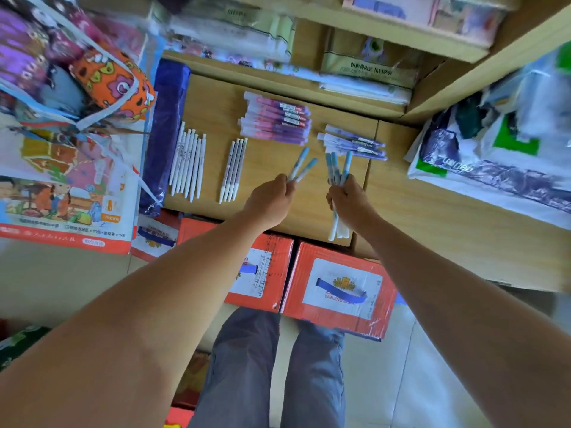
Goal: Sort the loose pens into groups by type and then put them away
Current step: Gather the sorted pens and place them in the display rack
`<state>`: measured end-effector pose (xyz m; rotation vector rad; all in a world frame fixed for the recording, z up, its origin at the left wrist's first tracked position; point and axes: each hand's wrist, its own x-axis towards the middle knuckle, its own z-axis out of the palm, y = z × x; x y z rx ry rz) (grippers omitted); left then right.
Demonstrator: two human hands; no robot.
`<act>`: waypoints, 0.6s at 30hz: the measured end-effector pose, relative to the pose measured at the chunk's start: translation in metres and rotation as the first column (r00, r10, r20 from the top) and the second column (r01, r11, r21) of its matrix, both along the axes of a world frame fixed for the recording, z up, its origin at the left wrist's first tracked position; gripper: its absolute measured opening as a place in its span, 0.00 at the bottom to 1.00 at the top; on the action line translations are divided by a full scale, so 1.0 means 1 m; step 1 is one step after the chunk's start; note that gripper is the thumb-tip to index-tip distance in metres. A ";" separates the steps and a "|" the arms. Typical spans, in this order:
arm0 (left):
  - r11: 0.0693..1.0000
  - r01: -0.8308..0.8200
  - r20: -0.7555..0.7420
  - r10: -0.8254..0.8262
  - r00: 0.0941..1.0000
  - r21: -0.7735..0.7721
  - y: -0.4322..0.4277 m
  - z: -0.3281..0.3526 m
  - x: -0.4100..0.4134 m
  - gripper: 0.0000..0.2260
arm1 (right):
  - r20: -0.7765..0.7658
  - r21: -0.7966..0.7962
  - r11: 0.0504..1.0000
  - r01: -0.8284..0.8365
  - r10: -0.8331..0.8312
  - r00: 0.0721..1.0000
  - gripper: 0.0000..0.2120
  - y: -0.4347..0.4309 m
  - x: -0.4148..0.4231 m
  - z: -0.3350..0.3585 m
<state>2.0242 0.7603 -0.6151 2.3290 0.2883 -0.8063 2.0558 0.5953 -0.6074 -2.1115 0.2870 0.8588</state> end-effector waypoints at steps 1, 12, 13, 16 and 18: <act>1.000 0.029 -0.011 -0.029 1.000 -0.010 -0.005 0.013 0.003 0.15 | 0.013 0.016 0.999 0.041 -0.041 0.999 0.03 -0.008 -0.002 0.012; 0.972 0.196 -0.030 -0.202 0.979 -0.129 -0.112 0.158 0.011 0.12 | 0.041 0.274 0.891 0.362 -0.387 0.921 0.03 -0.119 -0.044 0.148; 0.969 0.201 -0.020 -0.206 0.978 -0.143 -0.127 0.169 0.009 0.12 | 0.055 0.294 0.879 0.374 -0.406 0.912 0.03 -0.133 -0.052 0.158; 0.960 0.252 0.035 -0.250 0.968 -0.123 -0.175 0.201 -0.004 0.14 | 0.073 0.325 0.847 0.421 -0.466 0.882 0.06 -0.179 -0.078 0.186; 0.945 0.305 0.069 -0.299 0.952 -0.120 -0.210 0.217 -0.015 0.14 | 0.070 0.326 0.822 0.467 -0.513 0.855 0.07 -0.213 -0.098 0.203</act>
